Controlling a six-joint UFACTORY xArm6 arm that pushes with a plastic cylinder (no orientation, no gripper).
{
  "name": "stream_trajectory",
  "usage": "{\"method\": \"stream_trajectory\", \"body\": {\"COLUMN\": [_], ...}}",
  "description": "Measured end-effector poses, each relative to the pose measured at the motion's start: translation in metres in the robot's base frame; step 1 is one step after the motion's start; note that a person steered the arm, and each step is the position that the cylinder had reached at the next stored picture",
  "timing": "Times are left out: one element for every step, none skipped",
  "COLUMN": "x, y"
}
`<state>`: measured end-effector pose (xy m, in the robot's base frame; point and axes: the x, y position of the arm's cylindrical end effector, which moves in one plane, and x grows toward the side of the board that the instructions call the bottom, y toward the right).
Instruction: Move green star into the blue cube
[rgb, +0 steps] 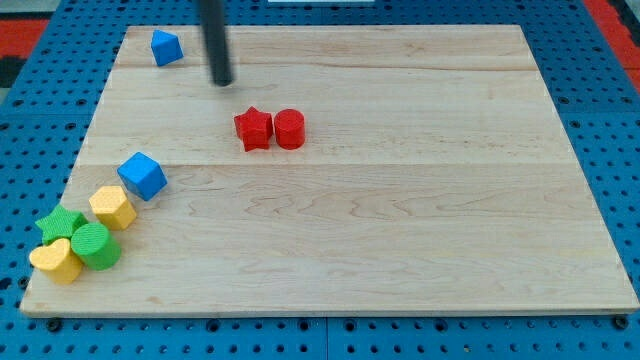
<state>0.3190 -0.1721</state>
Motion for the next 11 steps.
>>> {"method": "stream_trajectory", "body": {"x": [0.044, 0.155, 0.186, 0.191, 0.234, 0.247, 0.228, 0.204, 0.178, 0.140, 0.116], "y": [-0.105, -0.130, -0.132, -0.133, -0.132, -0.118, -0.081, -0.064, -0.052, -0.049, -0.027]}}
